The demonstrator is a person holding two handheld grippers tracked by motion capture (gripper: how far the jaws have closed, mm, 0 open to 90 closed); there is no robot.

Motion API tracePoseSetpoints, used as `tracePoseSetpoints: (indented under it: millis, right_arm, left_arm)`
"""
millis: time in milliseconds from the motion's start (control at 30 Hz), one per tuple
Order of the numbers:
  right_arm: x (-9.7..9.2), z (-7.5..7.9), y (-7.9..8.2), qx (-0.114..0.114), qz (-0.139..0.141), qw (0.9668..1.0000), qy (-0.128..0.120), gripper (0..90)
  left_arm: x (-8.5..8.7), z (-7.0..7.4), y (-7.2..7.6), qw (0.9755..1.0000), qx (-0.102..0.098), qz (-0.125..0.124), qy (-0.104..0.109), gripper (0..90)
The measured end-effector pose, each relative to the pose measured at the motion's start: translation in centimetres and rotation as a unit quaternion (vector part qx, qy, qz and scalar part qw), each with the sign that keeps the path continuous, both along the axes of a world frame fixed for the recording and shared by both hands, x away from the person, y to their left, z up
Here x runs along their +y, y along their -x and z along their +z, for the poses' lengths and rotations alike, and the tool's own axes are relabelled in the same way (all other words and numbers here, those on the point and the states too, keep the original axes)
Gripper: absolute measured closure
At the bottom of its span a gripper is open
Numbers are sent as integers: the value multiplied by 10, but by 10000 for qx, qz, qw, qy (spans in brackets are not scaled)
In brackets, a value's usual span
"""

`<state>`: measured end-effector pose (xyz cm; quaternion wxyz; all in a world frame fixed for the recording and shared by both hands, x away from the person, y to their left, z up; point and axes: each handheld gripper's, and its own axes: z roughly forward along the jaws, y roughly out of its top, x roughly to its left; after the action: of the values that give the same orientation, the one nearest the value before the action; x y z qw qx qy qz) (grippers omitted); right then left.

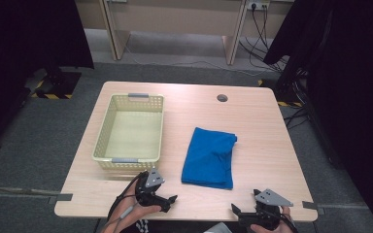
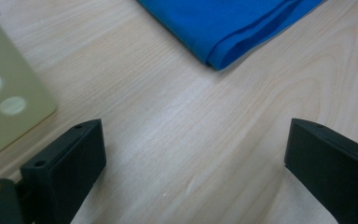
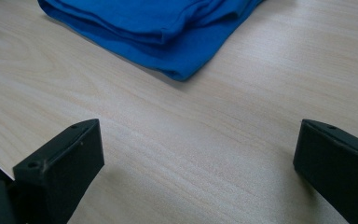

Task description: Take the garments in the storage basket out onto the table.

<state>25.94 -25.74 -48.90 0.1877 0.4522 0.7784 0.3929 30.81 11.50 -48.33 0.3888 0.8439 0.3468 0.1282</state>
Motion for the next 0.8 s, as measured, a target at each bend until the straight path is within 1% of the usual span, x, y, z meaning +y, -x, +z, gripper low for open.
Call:
tracePoseSetpoints:
  millis: [100, 200, 300, 600, 800]
  right_arm:
    - [0, 0, 0, 6, -8, 10000, -5, 18]
    - [0, 0, 0, -2, -3, 10000, 10, 18]
    - [0, 0, 0, 3, -2, 10000, 0, 18]
    - [0, 0, 0, 7, -6, 10000, -7, 18]
    - [0, 0, 0, 1, 8, 10000, 7, 18]
  left_arm:
    - [4, 0, 2, 9999, -16, 61, -81, 45]
    - [7, -1, 5, 9999, -12, 86, -87, 47]
    - [11, -1, 7, 9998, -64, 130, -156, 47]
    - [20, -2, 15, 9995, -84, 247, -162, 45]
    - [23, -2, 20, 9994, -81, 296, -179, 42]
